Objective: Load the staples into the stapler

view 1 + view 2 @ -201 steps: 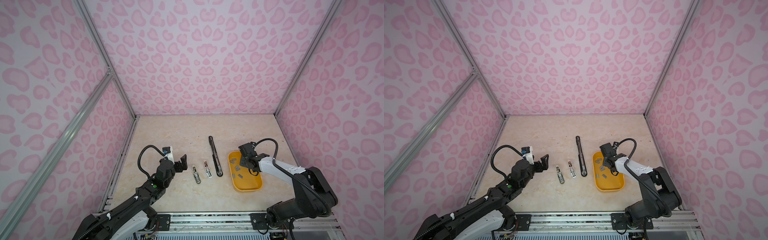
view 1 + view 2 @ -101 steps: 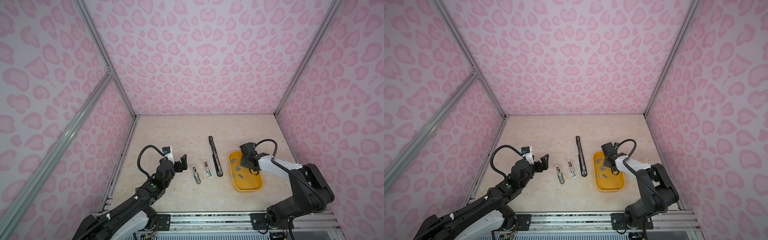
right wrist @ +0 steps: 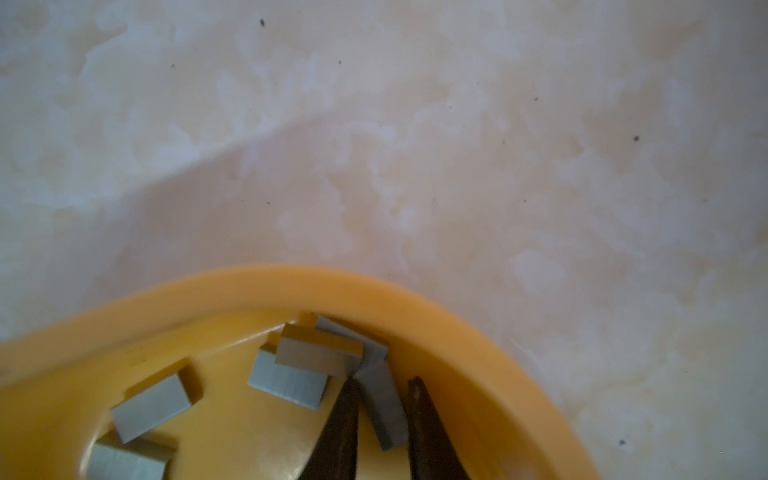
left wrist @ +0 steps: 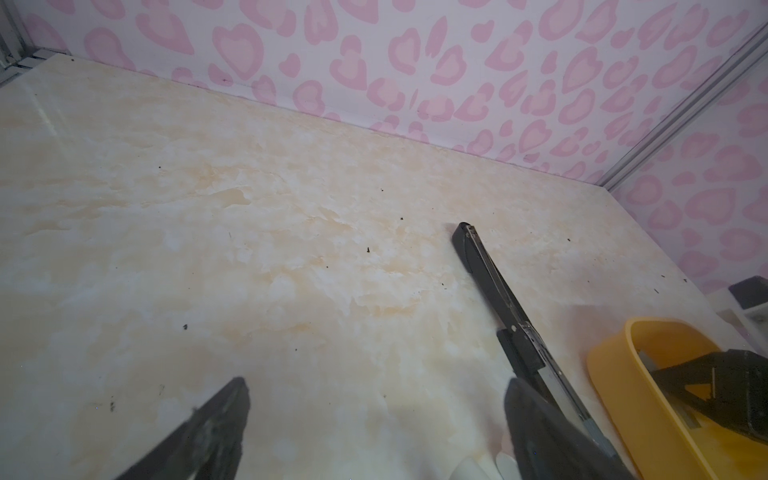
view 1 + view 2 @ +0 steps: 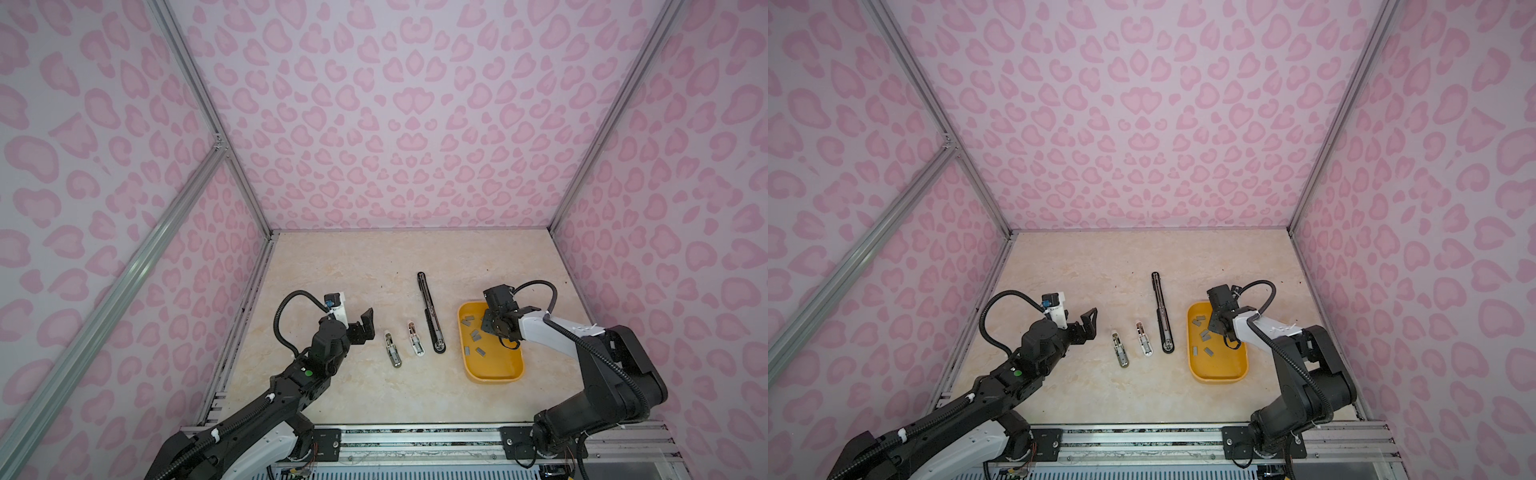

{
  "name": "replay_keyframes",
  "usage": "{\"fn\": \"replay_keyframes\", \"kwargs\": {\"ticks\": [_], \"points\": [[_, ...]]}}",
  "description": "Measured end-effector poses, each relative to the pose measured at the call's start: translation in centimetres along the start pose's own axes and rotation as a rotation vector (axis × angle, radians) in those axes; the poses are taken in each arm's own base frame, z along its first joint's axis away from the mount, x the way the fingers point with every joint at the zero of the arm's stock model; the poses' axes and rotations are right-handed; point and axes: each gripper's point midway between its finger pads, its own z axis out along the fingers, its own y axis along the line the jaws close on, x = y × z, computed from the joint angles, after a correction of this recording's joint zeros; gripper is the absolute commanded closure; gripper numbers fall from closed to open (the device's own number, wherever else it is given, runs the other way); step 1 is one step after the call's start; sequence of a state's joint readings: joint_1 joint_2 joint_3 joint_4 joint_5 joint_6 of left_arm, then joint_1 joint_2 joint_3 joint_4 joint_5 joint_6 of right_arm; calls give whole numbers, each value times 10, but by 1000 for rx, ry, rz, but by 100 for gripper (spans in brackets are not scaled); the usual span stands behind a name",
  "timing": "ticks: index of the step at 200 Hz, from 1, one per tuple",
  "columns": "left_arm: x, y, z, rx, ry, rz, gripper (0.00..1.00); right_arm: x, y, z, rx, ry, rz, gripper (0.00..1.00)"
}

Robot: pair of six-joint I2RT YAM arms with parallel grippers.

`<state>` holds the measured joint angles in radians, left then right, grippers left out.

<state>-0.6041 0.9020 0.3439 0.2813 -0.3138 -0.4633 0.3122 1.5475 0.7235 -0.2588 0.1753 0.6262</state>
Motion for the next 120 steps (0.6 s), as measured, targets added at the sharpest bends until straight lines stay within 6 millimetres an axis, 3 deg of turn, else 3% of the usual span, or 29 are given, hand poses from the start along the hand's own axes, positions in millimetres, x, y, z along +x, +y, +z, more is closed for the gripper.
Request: {"fn": "replay_keyframes", "kwargs": {"ticks": [44, 81, 120], "points": [[-3, -1, -2, 4, -10, -3, 3, 2, 3, -1, -24, 3, 13, 82], [-3, 0, -2, 2, -11, -3, 3, 8, 11, -7, -66, 18, 7, 76], [-3, 0, -2, -1, -10, -3, 3, 9, 14, -11, -88, 20, 7, 76]]}}
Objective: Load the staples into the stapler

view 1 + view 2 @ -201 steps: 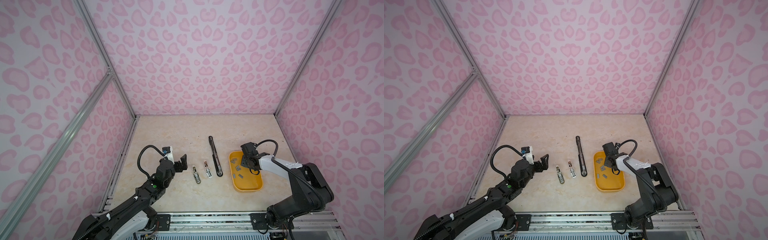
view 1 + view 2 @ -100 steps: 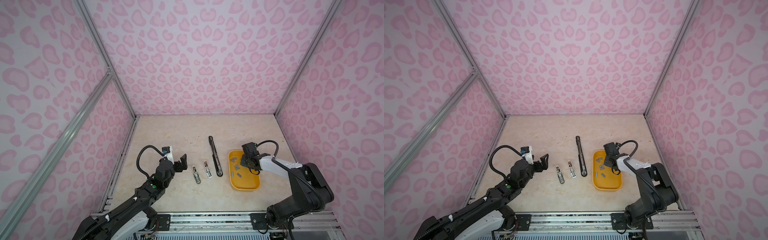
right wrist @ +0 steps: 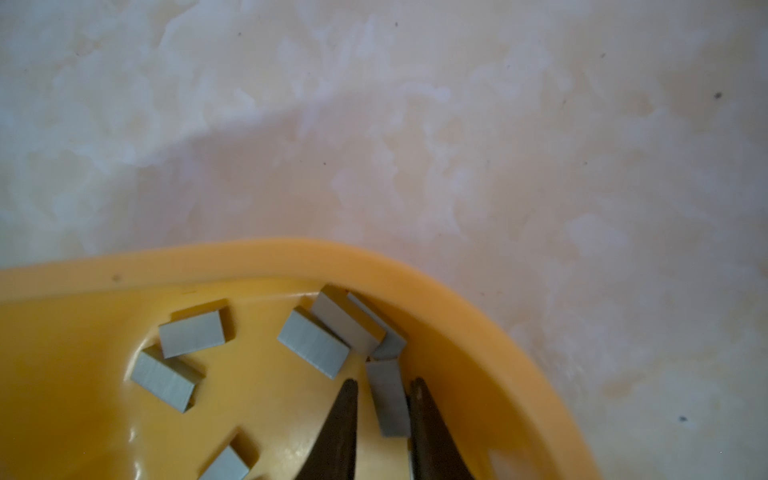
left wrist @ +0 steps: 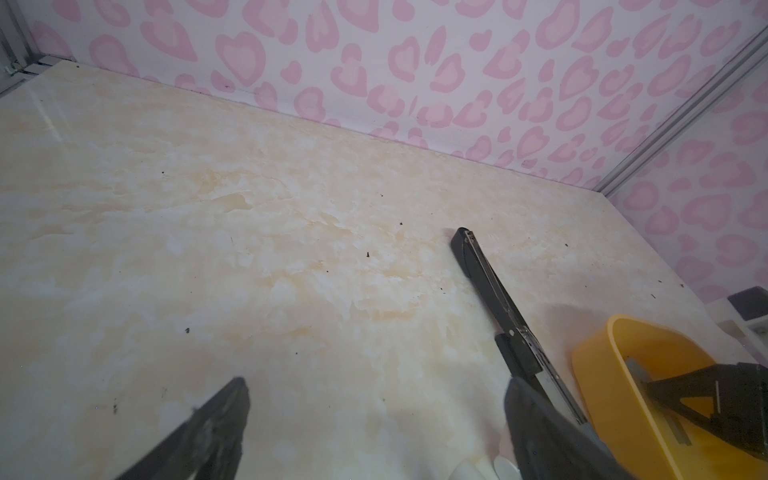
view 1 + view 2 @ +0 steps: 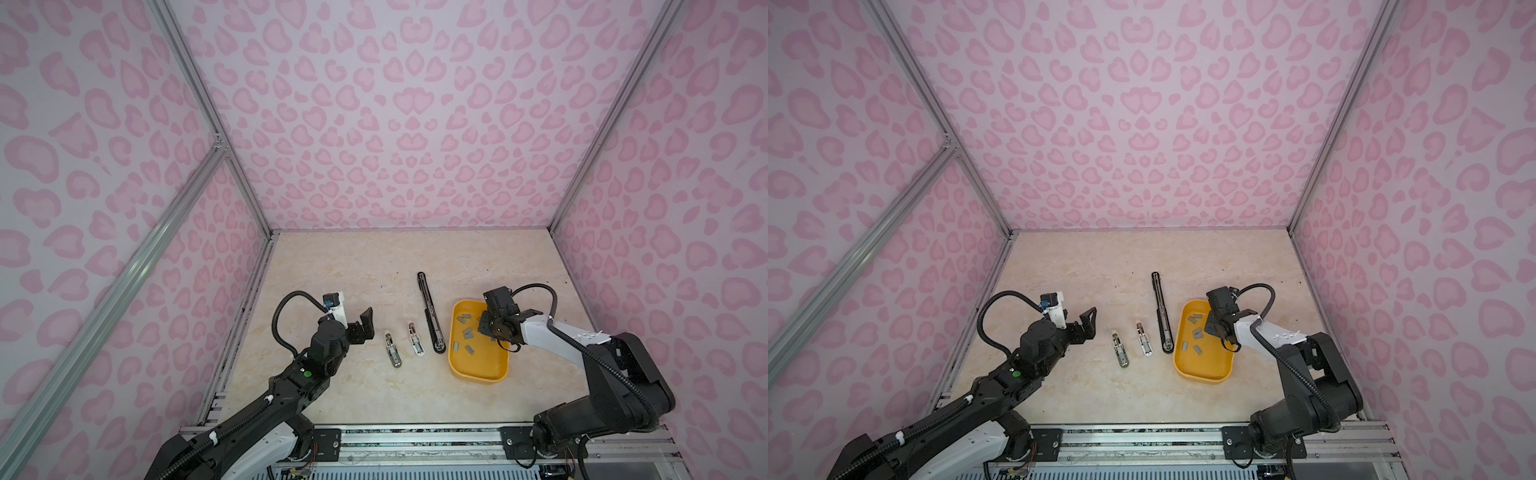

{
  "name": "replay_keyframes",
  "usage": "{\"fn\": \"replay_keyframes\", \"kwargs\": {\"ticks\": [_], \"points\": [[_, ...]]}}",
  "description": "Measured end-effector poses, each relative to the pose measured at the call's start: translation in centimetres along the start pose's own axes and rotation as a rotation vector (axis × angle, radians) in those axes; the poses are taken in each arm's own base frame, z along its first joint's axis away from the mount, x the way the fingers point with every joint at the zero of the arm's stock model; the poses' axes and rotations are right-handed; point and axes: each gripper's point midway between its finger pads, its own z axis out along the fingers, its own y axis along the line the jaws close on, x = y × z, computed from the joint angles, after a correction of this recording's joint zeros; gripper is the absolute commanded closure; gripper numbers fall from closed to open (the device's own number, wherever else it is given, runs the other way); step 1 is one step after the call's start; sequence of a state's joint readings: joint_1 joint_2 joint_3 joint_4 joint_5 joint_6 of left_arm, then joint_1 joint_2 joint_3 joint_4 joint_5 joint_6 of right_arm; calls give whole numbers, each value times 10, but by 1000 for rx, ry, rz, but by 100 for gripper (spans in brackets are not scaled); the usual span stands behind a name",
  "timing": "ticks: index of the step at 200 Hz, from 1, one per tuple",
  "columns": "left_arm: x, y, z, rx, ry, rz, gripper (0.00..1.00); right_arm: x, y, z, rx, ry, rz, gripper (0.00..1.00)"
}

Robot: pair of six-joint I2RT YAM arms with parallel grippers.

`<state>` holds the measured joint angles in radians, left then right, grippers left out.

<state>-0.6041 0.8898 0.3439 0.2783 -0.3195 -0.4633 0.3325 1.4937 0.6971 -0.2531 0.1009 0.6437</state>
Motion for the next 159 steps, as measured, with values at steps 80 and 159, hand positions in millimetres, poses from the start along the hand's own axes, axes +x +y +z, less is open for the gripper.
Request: {"fn": "replay_keyframes", "kwargs": {"ticks": [80, 159], "points": [[0, 0, 0, -3, 0, 0, 3, -5, -5, -3, 40, -16, -15, 65], [-1, 0, 0, -3, -2, 0, 3, -5, -5, 8, 73, 7, -38, 77]]}}
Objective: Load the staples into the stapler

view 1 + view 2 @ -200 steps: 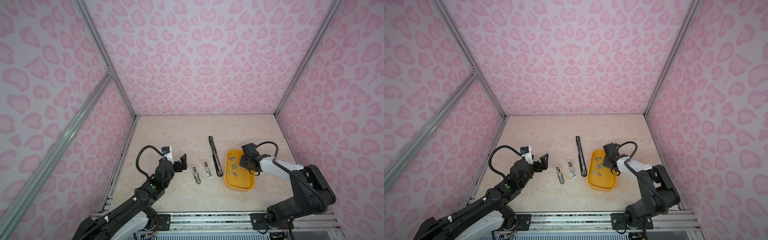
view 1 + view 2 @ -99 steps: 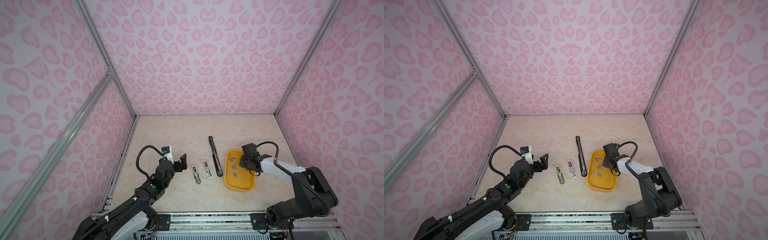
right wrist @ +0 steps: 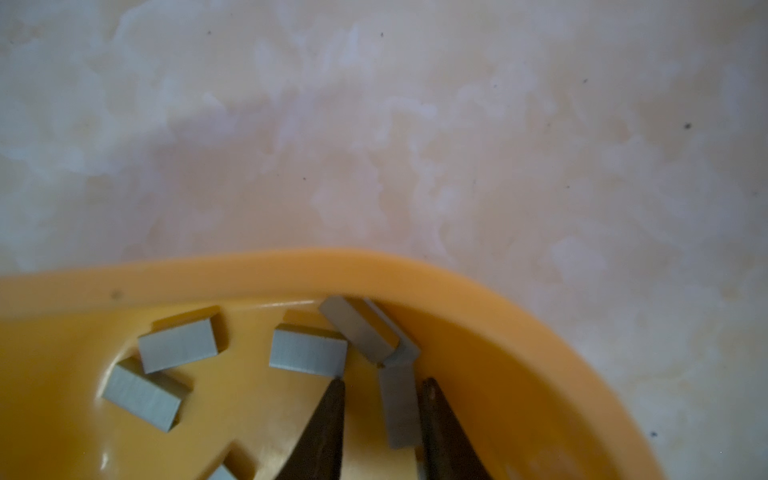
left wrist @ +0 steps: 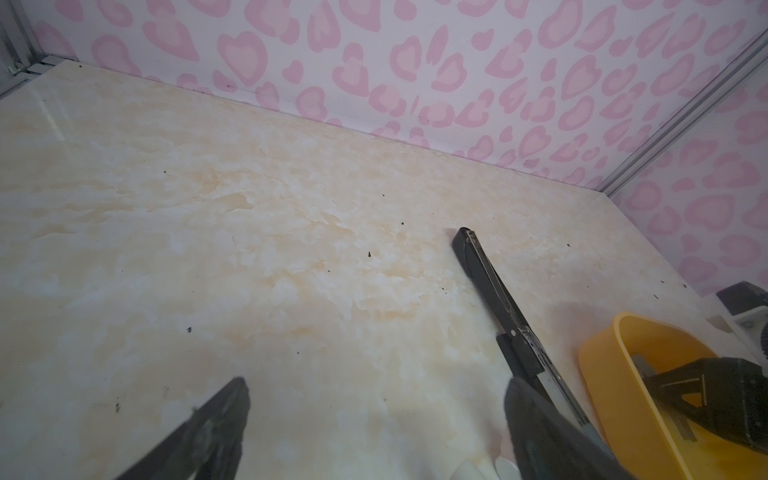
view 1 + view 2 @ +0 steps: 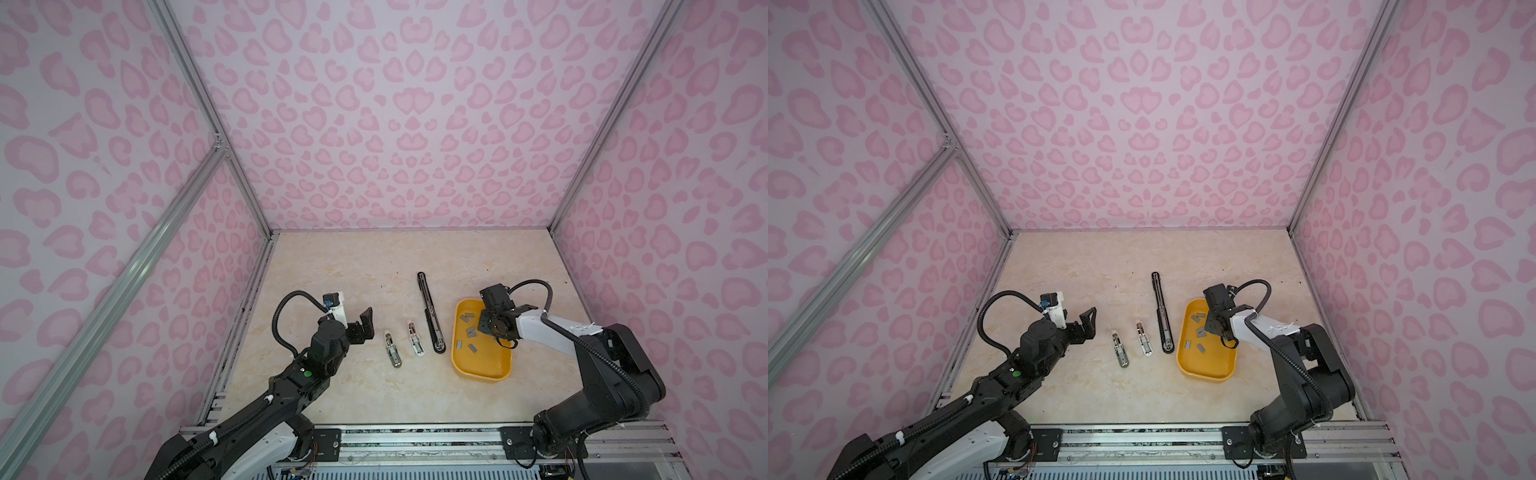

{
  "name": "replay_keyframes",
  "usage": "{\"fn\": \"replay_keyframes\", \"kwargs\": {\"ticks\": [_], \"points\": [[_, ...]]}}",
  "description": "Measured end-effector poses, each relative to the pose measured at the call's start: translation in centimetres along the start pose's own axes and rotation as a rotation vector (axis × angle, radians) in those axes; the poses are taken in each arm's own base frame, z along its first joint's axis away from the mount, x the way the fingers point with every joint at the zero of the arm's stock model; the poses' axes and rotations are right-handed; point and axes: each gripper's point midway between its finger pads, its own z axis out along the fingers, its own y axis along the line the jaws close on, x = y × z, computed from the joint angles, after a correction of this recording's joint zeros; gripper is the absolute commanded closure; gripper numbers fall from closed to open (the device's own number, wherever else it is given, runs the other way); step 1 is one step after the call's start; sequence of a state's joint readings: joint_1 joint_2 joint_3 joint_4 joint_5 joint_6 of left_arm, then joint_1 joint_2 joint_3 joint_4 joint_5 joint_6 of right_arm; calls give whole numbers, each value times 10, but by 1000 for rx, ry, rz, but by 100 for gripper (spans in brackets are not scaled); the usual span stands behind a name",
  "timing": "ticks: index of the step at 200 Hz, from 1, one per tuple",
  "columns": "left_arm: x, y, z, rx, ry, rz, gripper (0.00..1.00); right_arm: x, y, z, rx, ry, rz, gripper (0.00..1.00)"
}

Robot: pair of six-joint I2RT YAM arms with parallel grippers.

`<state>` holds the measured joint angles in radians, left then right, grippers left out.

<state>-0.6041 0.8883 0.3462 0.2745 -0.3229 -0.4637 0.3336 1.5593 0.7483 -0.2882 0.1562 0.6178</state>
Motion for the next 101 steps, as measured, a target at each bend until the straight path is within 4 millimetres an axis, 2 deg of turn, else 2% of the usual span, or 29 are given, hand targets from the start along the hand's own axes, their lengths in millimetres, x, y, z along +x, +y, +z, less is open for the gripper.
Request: {"fn": "replay_keyframes", "kwargs": {"ticks": [27, 101], "points": [[0, 0, 0, 1, 0, -1, 3, 0, 0, 0, -3, -4, 3, 80], [1, 1, -1, -3, 4, -5, 3, 3, 3, -7, -38, -3, 6, 82]]}}
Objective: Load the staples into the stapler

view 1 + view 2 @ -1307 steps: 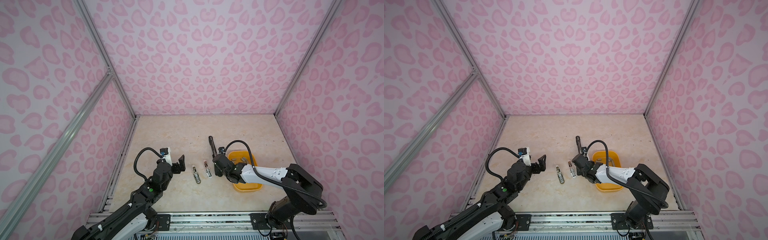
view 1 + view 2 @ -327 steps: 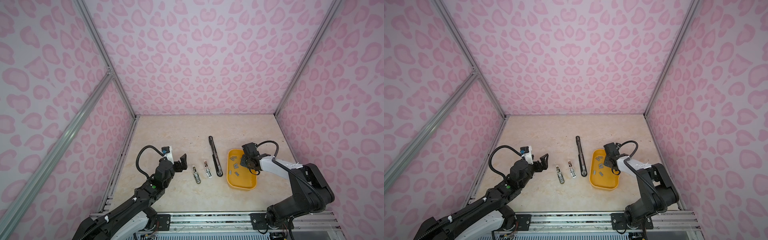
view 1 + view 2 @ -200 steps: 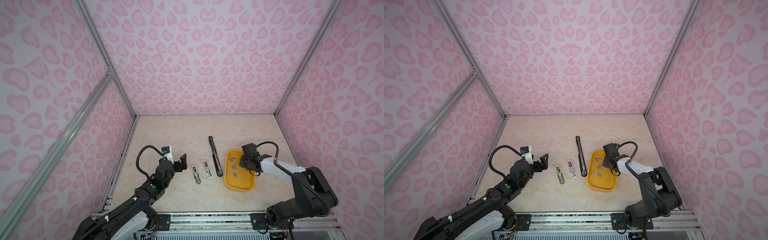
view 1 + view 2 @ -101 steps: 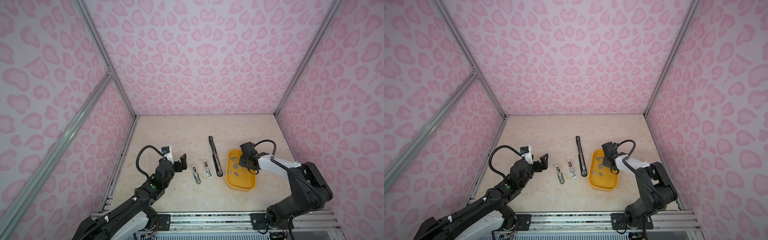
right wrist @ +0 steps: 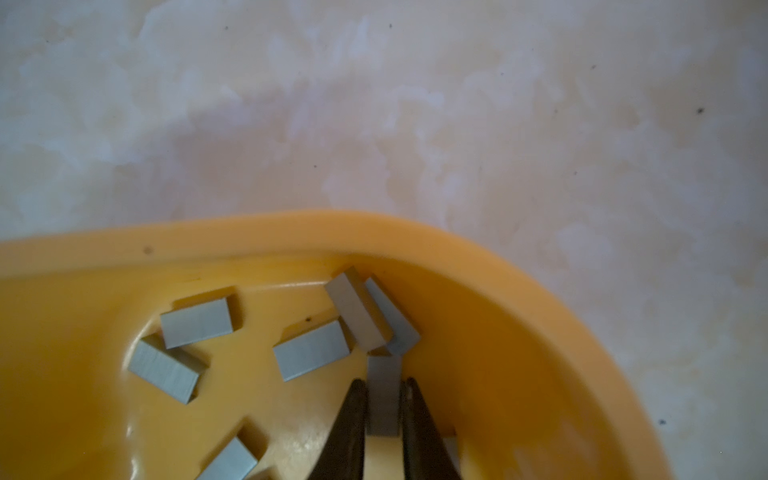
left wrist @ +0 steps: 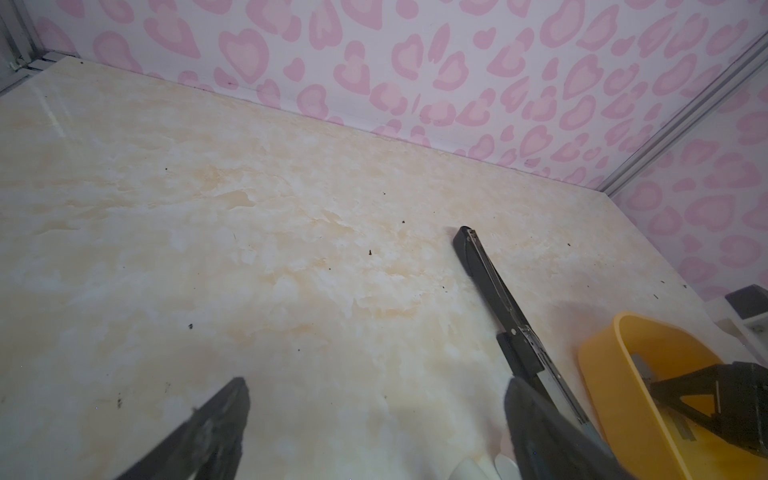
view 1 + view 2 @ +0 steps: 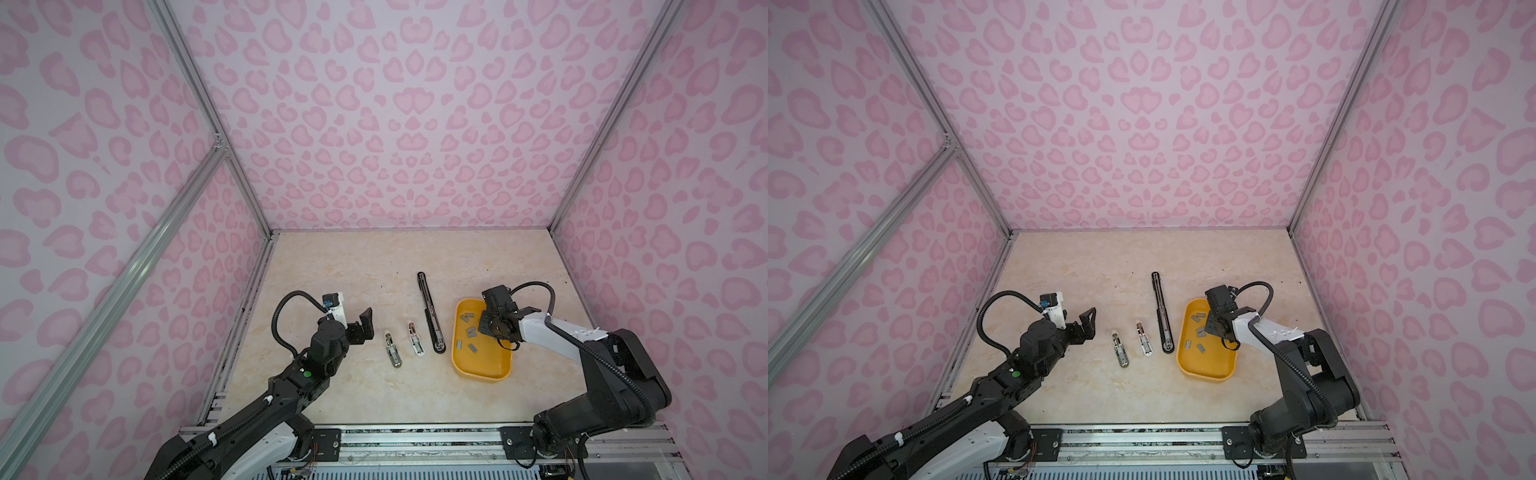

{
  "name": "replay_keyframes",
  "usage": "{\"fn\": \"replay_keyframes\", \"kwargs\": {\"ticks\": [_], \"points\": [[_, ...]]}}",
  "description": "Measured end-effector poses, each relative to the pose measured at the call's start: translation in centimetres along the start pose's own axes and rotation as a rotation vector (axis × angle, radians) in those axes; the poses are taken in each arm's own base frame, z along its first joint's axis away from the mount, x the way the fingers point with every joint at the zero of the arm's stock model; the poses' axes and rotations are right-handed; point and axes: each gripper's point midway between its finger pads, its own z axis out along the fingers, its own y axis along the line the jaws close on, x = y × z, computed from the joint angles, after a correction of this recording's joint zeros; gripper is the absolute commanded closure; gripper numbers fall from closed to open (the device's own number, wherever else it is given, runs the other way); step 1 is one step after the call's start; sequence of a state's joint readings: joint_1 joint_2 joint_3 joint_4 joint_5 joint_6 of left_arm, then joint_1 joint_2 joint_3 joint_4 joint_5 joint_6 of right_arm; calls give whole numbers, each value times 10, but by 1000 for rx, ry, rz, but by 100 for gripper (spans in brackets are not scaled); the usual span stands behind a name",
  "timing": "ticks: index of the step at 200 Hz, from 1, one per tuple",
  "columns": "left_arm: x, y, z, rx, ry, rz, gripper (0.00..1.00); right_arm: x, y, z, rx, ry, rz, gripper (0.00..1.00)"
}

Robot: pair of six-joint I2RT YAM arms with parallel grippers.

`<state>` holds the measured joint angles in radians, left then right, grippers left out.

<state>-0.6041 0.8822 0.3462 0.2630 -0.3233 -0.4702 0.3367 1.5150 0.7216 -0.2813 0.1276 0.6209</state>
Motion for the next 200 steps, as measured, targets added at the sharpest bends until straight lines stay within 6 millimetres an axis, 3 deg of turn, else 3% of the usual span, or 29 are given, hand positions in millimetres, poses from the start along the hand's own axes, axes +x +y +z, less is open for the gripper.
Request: {"fn": "replay_keyframes", "kwargs": {"ticks": [43, 83, 132, 200], "points": [[-1, 0, -1, 0, 0, 0, 3, 6, 14, -10, -36, -23, -46, 83], [-1, 0, -1, 0, -2, -1, 3, 21, 10, -9, -25, -7, -74, 82], [-3, 0, -2, 1, -8, -3, 3, 23, 12, -9, -24, -9, -86, 67], [-6, 0, -3, 2, -19, -6, 3, 19, 11, -4, 10, -12, -94, 74]]}}
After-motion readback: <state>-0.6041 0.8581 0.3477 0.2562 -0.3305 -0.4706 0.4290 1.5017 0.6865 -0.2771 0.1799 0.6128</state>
